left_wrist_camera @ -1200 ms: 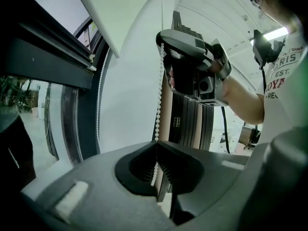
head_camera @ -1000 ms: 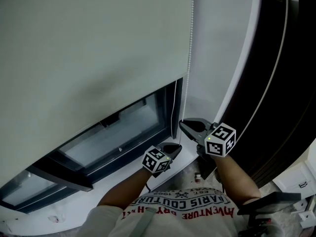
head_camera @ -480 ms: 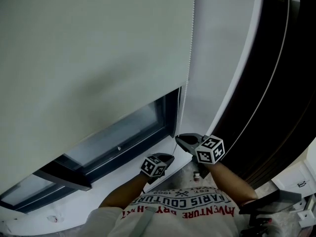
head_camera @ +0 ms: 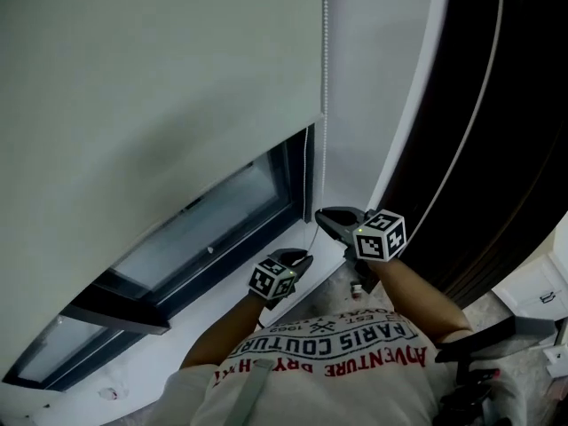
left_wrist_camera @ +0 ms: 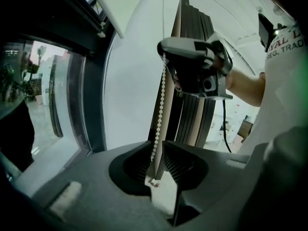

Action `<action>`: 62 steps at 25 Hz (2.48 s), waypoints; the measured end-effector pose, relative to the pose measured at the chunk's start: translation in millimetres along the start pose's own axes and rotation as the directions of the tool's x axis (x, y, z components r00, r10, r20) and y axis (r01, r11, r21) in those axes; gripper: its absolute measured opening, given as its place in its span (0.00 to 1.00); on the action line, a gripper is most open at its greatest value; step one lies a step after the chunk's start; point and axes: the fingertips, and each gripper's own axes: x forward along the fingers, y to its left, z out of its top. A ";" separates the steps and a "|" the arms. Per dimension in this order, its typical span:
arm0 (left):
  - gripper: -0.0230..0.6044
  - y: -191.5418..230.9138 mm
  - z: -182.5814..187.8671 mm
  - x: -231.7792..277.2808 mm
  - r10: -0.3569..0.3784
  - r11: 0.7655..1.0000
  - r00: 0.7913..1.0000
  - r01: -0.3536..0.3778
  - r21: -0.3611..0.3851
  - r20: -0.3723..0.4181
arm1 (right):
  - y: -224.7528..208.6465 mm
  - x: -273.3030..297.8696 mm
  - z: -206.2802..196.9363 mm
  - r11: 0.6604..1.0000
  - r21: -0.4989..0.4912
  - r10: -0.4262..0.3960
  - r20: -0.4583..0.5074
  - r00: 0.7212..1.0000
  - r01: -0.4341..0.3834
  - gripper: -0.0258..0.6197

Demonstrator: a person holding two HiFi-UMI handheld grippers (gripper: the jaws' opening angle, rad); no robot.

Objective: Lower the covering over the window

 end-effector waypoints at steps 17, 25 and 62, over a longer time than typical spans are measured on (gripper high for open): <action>0.04 -112.3 45.9 -58.2 0.249 0.968 0.945 -0.238 -0.075 0.212 | 60.3 -137.3 -51.2 1.000 0.017 0.025 -0.005 1.000 -0.025 0.04; 0.04 -288.7 72.4 -89.5 0.156 0.988 0.913 -0.141 -0.070 0.377 | 149.5 -258.9 -107.4 0.987 0.008 0.160 -0.031 0.987 -0.159 0.04; 0.04 -434.5 66.4 -127.3 0.168 0.983 0.900 -0.120 -0.142 0.403 | 232.6 -374.4 -133.3 0.969 0.047 0.245 -0.020 0.969 -0.244 0.04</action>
